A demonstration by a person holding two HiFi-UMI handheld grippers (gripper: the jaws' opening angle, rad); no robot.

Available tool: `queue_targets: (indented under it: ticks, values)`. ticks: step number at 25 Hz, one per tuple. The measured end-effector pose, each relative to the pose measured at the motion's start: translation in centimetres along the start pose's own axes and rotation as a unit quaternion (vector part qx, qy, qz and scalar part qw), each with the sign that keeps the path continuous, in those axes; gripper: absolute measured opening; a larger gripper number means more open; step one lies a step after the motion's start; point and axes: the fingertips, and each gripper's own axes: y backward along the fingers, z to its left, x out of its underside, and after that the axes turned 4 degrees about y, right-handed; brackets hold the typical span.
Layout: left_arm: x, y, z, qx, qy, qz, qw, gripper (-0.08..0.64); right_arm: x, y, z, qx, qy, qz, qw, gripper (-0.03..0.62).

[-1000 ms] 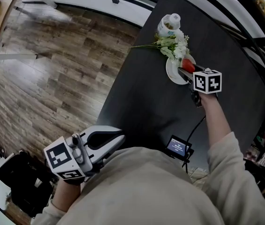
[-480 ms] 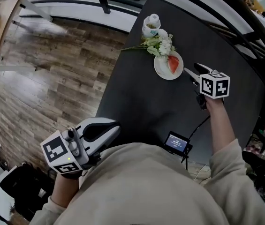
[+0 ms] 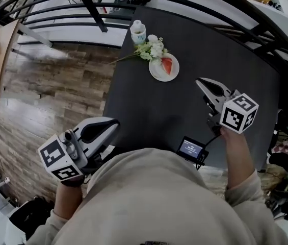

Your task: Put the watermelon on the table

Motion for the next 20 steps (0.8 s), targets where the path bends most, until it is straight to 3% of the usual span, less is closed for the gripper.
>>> queue_targets:
  ticks: [2,5,14,20]
  values:
    - [-0.2,-0.5,-0.9,0.007,-0.006,-0.003,0.9999,0.002,-1.3,2.3,2.9,-0.042,-0.018,-0.049,0.998,0.015]
    - [-0.1,-1.9,-2.4,0.025,-0.015,0.002,0.9996,0.002,-2.8,5.5,6.1,-0.066,-0.023,-0.096,0.993,0.014]
    - [-0.6,-7.3,-7.0,0.093,-0.083,0.055,0.9907,0.001,-4.4,12.5,9.0,-0.056,-0.008,-0.170,0.984,0.014]
    - [-2.0,-9.2,-9.3,0.122,-0.088,0.055,0.9871,0.002,-4.2,13.8,9.3,-0.055,-0.022,-0.210,0.976,0.014]
